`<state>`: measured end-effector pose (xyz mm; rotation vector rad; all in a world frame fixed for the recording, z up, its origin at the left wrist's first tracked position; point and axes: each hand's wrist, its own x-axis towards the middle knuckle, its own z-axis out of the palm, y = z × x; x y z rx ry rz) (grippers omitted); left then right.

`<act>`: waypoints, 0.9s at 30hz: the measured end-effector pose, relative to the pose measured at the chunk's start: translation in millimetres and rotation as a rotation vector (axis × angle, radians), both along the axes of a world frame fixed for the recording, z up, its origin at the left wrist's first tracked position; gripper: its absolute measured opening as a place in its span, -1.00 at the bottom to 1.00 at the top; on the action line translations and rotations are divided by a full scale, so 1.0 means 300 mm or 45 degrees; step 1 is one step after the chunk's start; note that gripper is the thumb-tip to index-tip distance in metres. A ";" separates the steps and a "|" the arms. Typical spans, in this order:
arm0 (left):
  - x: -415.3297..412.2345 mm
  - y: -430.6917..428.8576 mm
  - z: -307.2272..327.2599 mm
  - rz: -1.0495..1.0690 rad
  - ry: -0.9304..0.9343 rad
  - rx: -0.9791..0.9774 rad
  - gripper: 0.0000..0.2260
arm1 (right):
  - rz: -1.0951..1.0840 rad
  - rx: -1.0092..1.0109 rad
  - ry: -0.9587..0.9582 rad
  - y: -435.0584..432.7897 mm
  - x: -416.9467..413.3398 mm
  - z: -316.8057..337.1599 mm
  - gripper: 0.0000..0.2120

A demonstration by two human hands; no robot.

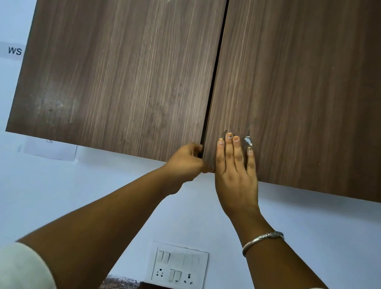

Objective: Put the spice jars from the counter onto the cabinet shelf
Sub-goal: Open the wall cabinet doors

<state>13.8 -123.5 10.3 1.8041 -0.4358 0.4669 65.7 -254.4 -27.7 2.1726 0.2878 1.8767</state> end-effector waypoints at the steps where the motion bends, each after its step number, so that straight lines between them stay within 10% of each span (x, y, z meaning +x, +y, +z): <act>1: -0.015 -0.005 0.000 -0.019 0.007 -0.046 -0.79 | 0.001 -0.010 -0.016 -0.004 -0.016 -0.001 -0.43; 27: -0.730 -0.364 -0.013 -0.321 -0.488 0.336 -0.81 | 0.024 0.496 -0.007 -0.267 -0.860 -0.021 -0.40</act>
